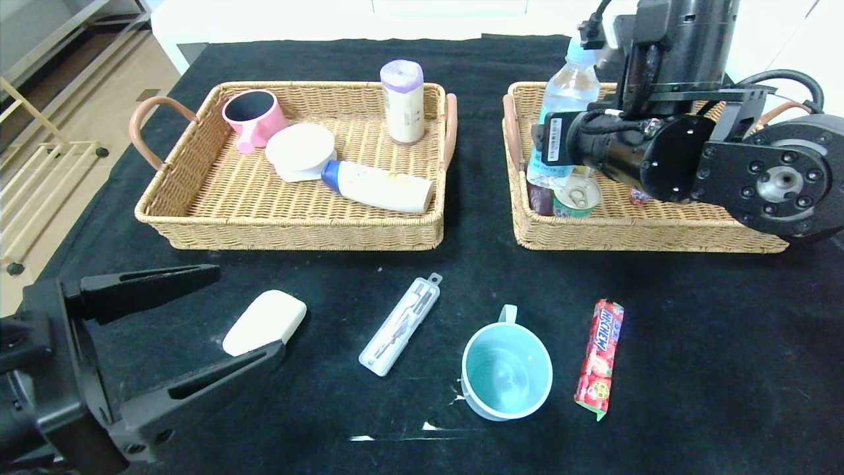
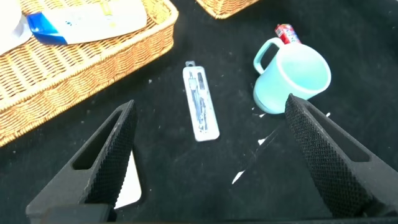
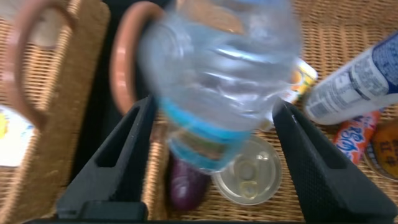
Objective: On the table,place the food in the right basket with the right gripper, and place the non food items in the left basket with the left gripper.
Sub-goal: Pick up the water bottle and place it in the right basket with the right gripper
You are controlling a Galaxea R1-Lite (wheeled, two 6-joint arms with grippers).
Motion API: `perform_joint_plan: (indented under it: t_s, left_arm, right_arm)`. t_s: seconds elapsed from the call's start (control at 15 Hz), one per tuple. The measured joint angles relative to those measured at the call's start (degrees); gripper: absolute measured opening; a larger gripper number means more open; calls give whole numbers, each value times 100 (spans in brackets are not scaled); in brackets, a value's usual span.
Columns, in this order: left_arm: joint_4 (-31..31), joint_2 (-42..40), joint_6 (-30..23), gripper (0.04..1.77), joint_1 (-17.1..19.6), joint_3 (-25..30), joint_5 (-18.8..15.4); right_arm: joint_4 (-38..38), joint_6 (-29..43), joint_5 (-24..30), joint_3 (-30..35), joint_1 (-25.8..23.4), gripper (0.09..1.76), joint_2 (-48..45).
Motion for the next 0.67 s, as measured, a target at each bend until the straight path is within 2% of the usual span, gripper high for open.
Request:
perform_joint_plan:
  t_s: [0.4,0.67]
  left_arm:
    - [9,35,0,172,0,9,0]
    - [5,44,2,172,0,9,0]
  right_arm:
    - [9,13,-13,94,55,157,-201]
    - [6,16,-22,502,118,162,-477]
